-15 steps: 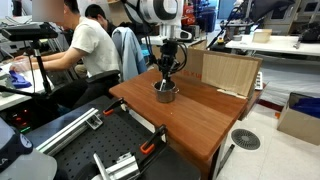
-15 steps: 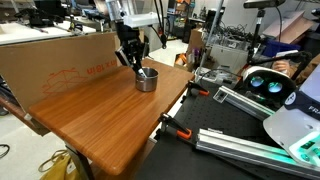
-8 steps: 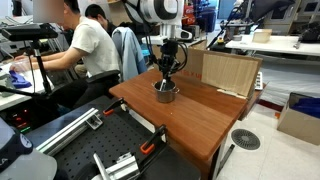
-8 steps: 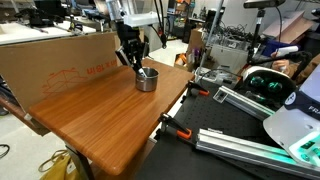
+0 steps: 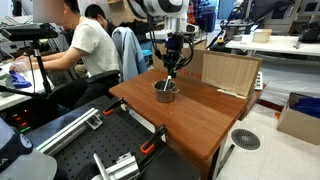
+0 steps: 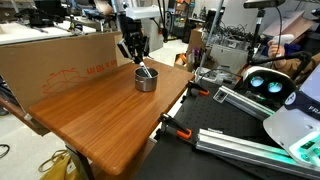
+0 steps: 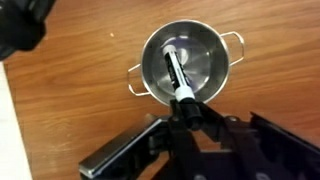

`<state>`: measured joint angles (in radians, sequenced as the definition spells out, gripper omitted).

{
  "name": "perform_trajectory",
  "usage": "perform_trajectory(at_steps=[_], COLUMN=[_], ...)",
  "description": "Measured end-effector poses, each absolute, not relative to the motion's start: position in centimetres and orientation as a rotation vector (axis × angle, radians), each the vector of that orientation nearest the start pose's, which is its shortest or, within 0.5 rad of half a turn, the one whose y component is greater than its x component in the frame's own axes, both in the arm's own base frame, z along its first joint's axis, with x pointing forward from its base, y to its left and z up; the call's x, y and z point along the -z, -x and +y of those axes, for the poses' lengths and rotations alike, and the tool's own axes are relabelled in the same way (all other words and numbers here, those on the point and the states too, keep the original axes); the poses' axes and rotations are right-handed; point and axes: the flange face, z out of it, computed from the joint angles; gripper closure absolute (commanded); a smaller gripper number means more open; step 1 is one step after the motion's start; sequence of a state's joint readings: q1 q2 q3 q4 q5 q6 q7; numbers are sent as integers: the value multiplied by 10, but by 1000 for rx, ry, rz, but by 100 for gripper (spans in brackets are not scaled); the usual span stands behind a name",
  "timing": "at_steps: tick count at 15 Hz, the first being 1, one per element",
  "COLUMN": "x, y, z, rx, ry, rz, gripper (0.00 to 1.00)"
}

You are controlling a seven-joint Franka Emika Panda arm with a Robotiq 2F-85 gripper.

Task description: Put the marker on the desk

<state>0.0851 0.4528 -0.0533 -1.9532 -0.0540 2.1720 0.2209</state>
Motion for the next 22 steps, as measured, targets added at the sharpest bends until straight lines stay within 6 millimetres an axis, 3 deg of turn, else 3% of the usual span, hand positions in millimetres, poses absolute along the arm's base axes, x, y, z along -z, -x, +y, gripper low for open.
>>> perform_trajectory(at_steps=[5,9,11,14,22], x=[-276,-323,-332,-324,-267], y=[-594,-584,-573,-556,-537], z=[-13,-58,-83,-113,-147], rx=[-276,-173,-162,-203,-309], ry=[3203,3177,3155,3109,3035], rz=[359,490,549,603,666], gripper=[95,95,95,95,95])
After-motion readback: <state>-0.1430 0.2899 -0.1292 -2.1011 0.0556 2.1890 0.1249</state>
